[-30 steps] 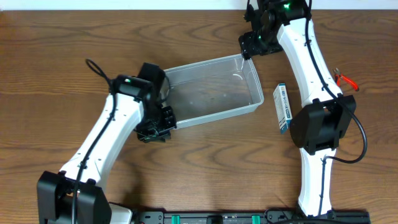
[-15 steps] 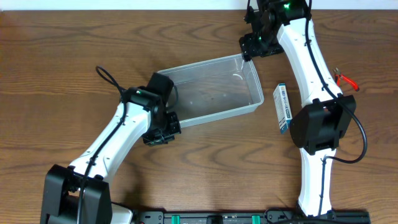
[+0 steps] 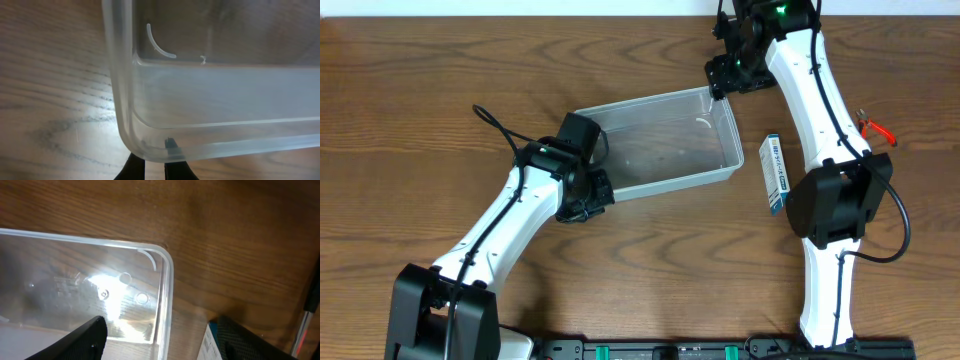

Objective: Pack container

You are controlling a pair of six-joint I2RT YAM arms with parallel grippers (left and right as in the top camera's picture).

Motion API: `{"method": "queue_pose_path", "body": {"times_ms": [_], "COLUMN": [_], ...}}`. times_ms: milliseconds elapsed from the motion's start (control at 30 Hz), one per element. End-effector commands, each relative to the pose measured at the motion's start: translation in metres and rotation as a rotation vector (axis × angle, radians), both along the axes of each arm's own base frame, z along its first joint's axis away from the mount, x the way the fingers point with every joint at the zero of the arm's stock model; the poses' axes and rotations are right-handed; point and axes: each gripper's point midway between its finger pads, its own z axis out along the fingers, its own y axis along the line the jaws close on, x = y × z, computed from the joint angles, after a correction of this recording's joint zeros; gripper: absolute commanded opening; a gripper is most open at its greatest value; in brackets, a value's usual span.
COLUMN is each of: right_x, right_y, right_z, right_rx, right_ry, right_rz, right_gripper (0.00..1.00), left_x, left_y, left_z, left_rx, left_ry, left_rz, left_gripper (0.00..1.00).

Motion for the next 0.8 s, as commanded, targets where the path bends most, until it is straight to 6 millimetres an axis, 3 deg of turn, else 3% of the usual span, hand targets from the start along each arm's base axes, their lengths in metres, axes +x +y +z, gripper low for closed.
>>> {"method": "queue_pose_path", "body": {"times_ms": [0, 467, 667, 767], "right_x": [0.001, 0.002, 0.004, 0.008], "right_y": [0.000, -0.002, -0.002, -0.002], "right_z": [0.017, 0.017, 0.017, 0.020], "right_rx": [0.010, 0.000, 0.001, 0.003], "right_ry": [-0.036, -0.041, -0.046, -0.068], "right_rz": [0.010, 0.008, 0.008, 0.017], "right_gripper": [0.73, 0.73, 0.74, 0.77], "left_x": [0.005, 0.024, 0.020, 0.023], "left_y": [0.007, 0.022, 0.023, 0.026], "left_z": [0.000, 0.001, 0.001, 0.008], "left_rx": [0.042, 0.058, 0.044, 0.052], "left_ry": [-0.025, -0.079, -0.057, -0.080], "left_rz": [0.016, 0.071, 0.078, 0.077], "left_gripper": [0.06, 0.06, 0.06, 0.12]}}
